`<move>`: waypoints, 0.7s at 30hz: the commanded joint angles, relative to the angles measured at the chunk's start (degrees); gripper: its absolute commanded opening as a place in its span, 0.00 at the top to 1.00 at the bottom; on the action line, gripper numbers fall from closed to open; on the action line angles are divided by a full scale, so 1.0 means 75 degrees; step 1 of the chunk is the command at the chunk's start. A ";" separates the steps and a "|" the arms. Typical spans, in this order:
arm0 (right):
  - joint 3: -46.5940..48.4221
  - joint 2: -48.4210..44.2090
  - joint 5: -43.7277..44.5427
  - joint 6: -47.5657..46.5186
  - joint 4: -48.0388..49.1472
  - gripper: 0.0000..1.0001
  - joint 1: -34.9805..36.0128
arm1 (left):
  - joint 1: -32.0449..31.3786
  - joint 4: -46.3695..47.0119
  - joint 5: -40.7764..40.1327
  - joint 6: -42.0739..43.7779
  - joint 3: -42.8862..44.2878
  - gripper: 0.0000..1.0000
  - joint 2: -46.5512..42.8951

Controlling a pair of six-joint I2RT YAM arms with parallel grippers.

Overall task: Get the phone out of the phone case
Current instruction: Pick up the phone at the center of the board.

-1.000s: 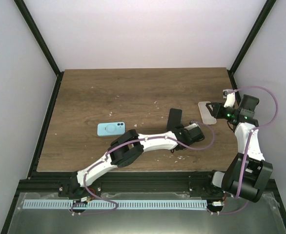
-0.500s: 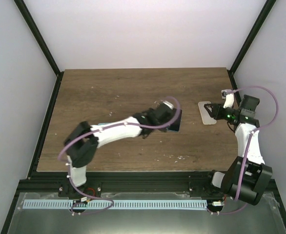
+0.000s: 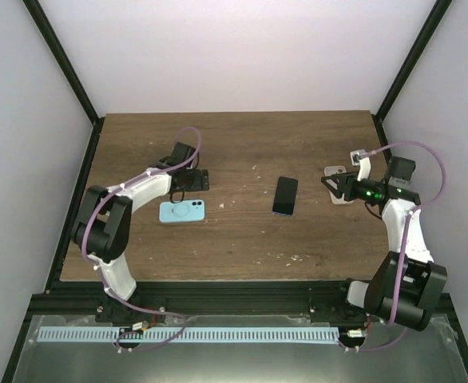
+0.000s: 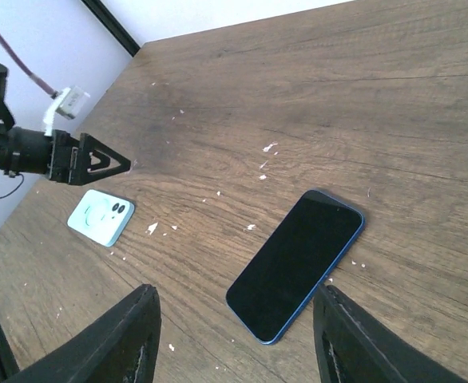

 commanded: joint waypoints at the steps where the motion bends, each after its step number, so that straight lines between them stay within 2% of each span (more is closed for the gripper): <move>1: 0.0091 0.0078 -0.0108 -0.0061 0.0005 0.47 0.0051 | 0.0359 -0.0379 0.0957 0.0064 0.0352 0.02 0.0620; 5: 0.0160 0.0272 0.0111 -0.0022 0.0020 0.46 0.0051 | 0.0401 -0.1080 0.1174 0.0494 0.0759 0.02 0.1180; 8: 0.0258 0.0426 -0.0024 -0.0120 -0.0130 0.45 0.0046 | 0.0403 -0.1557 0.1099 0.0660 0.0758 0.02 0.1070; 13: 0.0283 0.0421 -0.0031 -0.0161 -0.0211 0.44 0.0044 | 0.0404 -0.1770 0.0889 0.0647 -0.0332 0.00 0.0036; 21: 0.0362 0.0654 -0.0104 -0.0066 -0.0284 0.44 0.0045 | 0.0366 -0.1827 0.2094 0.0726 -0.2042 0.00 -0.1601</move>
